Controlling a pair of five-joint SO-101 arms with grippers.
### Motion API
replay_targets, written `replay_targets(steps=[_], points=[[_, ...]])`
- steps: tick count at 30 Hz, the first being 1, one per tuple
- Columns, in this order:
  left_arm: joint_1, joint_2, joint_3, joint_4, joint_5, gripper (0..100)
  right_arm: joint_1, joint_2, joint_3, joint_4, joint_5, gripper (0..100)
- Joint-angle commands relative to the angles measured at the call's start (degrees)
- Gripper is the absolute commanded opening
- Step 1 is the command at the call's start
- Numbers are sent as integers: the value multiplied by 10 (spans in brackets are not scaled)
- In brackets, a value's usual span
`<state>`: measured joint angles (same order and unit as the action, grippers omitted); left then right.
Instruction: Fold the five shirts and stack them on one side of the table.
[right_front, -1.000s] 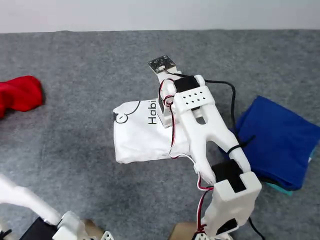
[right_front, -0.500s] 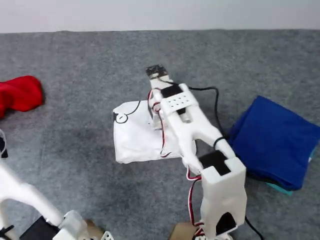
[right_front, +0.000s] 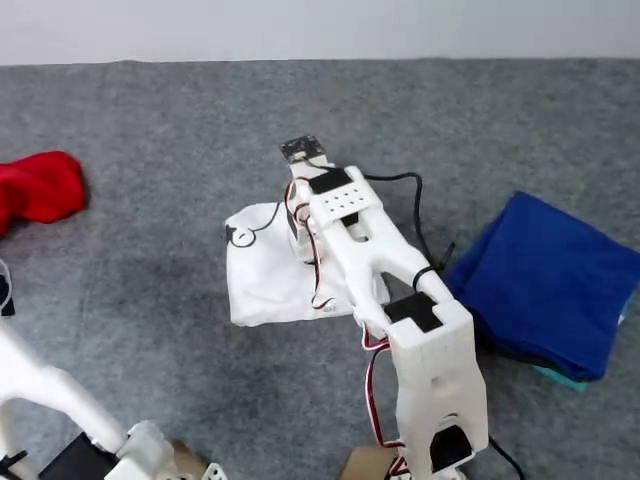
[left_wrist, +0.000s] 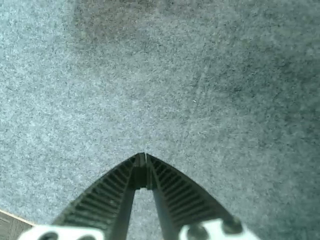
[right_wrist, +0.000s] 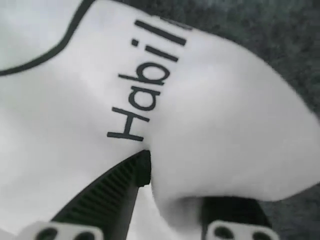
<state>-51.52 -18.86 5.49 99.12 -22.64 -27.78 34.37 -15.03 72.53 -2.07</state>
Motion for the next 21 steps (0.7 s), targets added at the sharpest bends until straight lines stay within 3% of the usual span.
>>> replay_targets(steps=[1, 6, 8, 14, 21], points=[[2, -23, -3, 4, -2, 5, -3, -7, -30, 33, 48, 18], [4, -23, -3, 4, -2, 5, 15, -32, -55, 76, 58, 9], [4, -23, -3, 4, -2, 5, 25, -51, -75, 92, 94, 9], [1, -23, -3, 4, -2, 5, 40, -95, -167, 107, 281, 9], [1, -24, -3, 8, -2, 5, 9, -36, -226, 73, 496, 9]])
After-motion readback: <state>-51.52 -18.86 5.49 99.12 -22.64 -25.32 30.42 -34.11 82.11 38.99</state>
